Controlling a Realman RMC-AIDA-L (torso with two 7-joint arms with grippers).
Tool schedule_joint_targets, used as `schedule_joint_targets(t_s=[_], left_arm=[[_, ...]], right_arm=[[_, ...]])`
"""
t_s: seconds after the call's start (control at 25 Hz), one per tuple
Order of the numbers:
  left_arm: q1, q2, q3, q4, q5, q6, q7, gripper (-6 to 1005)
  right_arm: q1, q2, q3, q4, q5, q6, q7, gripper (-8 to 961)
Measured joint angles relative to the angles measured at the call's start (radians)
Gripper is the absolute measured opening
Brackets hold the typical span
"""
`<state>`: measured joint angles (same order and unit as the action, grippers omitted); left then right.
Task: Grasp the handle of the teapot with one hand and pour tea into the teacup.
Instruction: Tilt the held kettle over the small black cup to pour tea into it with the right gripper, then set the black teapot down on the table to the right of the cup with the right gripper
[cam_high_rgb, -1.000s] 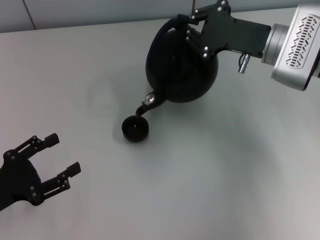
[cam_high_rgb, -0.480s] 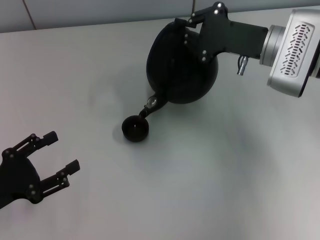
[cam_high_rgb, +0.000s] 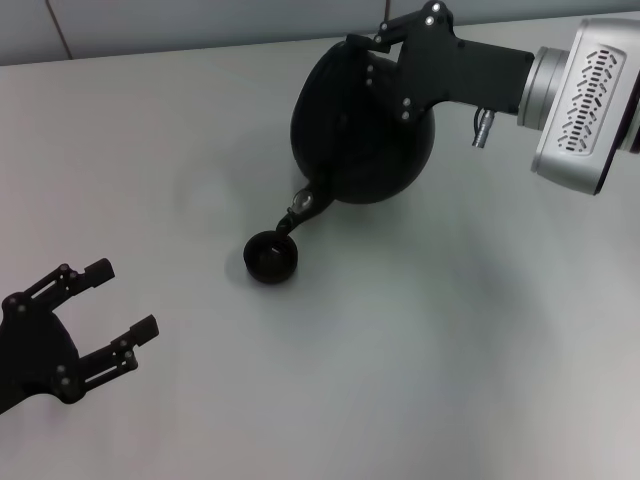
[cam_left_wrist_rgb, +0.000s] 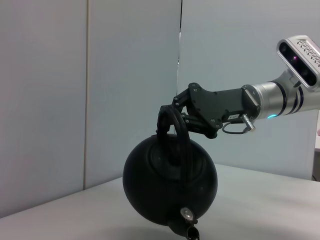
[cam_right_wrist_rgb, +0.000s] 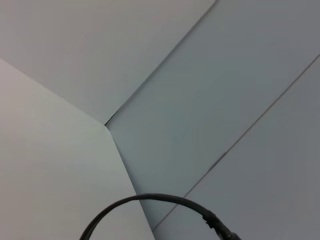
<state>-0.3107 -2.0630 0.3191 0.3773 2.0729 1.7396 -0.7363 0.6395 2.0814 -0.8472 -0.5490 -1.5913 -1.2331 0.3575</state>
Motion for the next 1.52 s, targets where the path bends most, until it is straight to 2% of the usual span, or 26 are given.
schedule_joint_targets(t_s=[0.64,1.16,1.52], left_arm=[[0.000,-0.003,0.000,0.000,-0.010,0.000,0.000,812],[0.002,-0.003,0.000,-0.002,-0.020,0.004,0.000,812],[0.000,-0.003,0.000,-0.002,-0.020,0.006,-0.001,812]], right_arm=[[-0.015,0.003,-0.041,-0.029,0.008,0.009,0.016,110],[-0.059,0.003,-0.035,-0.055,0.032,0.011,0.271,126],[-0.120,0.001,-0.020,-0.052,0.156,0.012,0.404,138]])
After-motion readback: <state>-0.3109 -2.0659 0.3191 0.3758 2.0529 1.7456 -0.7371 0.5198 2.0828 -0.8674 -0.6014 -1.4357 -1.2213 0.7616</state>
